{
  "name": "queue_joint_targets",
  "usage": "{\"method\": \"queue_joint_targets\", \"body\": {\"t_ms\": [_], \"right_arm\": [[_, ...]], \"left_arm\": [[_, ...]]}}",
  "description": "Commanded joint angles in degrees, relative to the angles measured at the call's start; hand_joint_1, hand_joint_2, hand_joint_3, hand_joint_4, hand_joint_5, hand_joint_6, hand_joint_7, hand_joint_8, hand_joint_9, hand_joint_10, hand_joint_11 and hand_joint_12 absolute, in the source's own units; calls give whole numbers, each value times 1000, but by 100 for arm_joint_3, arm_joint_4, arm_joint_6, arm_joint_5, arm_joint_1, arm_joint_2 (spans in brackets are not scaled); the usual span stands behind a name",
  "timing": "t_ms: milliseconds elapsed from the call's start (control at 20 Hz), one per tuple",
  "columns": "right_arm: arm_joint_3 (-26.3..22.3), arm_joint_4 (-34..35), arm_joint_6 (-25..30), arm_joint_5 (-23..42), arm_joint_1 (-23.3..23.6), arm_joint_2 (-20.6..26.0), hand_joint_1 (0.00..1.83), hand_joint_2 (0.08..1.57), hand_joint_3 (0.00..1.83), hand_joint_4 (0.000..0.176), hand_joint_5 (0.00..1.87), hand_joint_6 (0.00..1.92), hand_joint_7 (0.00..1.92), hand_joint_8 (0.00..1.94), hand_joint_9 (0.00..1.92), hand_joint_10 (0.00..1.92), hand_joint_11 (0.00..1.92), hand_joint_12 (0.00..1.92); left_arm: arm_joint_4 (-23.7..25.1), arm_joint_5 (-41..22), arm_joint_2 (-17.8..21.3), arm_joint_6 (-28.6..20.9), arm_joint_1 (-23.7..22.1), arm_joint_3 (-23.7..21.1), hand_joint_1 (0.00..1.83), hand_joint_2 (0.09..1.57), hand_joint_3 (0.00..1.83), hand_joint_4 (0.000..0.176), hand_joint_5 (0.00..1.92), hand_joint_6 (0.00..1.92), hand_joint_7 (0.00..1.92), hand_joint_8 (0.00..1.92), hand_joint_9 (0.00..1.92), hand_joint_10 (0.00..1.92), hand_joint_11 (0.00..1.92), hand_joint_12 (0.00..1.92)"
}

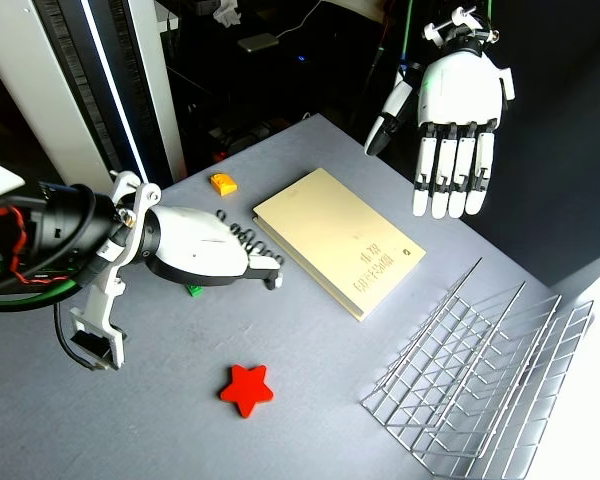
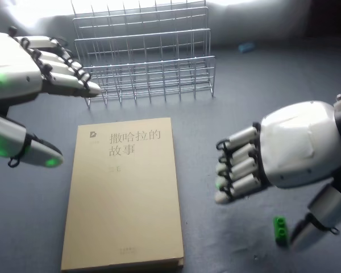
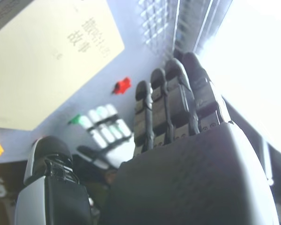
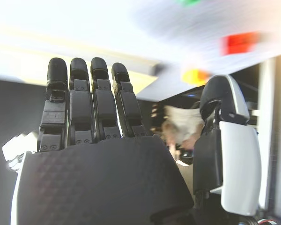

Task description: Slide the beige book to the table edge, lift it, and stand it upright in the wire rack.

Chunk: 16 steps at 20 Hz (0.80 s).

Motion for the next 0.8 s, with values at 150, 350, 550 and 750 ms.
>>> {"method": "queue_joint_targets", "body": {"t_ms": [150,350,550,750], "right_arm": [[262,206,-105,-168,-37,-226,181,1025,1,0,248,2,264,1,250,3,0,698],[603,205,-180,-106,-119,-535,168,1032,1,0,257,7,272,6,265,6,0,725],[765,203,-192,-231,-73,-828,160,1031,0,0,249,1,266,1,267,5,0,738],[889,199,-233,-334,-43,-1101,157,1029,0,0,236,2,268,1,264,2,0,750]], "left_arm": [[-290,-144,35,-94,-44,183,239,1043,2,0,277,3,275,4,279,9,0,653],[-591,-204,71,-85,33,324,213,1054,3,0,258,1,263,0,263,3,0,626],[-656,-207,107,-180,171,364,221,1052,0,0,251,6,248,2,258,3,0,613],[-657,-92,114,-352,188,370,248,1043,0,0,265,1,278,1,283,2,0,730]]}}
